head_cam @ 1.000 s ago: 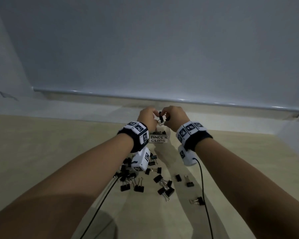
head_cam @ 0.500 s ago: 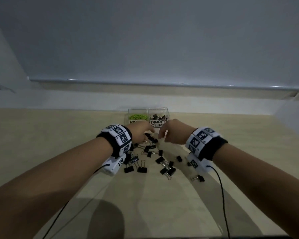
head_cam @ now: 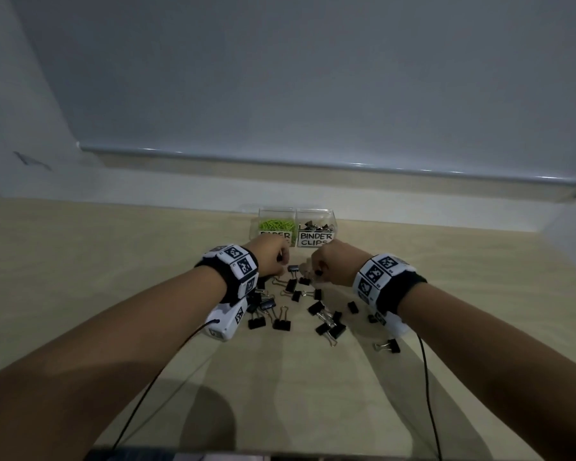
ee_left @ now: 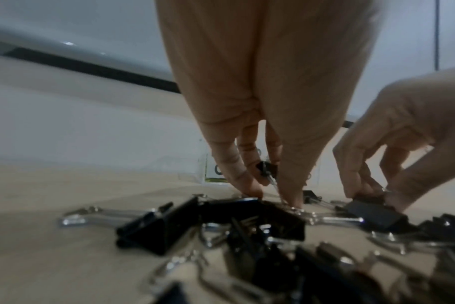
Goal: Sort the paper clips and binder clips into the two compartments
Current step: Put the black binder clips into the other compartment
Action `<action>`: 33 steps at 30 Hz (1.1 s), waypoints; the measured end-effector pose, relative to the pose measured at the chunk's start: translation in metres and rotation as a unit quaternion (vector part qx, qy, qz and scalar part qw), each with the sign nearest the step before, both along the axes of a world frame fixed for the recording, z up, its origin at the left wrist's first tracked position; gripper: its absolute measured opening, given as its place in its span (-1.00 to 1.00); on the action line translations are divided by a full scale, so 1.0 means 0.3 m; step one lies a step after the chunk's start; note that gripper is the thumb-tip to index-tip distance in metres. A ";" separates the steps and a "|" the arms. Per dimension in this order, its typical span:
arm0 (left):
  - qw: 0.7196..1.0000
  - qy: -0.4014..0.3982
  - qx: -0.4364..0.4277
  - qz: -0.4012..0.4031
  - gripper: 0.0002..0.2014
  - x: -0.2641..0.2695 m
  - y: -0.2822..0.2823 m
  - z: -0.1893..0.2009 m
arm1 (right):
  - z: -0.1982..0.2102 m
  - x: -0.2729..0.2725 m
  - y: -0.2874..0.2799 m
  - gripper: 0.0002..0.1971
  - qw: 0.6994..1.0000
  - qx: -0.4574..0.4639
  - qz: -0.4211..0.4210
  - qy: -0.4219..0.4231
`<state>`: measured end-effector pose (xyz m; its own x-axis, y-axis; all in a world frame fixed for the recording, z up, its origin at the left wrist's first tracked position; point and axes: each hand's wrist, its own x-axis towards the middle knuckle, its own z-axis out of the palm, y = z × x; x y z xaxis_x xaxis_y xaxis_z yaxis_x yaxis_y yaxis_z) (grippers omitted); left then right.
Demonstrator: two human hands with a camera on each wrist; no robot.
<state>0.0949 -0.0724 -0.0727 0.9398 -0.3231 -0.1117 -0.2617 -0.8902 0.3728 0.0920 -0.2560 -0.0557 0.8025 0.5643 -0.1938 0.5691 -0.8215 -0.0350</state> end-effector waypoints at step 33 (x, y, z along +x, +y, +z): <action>0.999 0.035 0.004 -0.032 -0.88 0.015 -0.012 0.067 | 0.185 0.157 -0.026 -0.89 0.966 0.231 -0.104 -0.054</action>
<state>0.0992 -0.0759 -0.0527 0.9068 -0.3815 -0.1793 -0.2919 -0.8752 0.3859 0.1391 -0.2638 -0.0002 0.9093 0.3948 0.1315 0.4143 -0.8294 -0.3749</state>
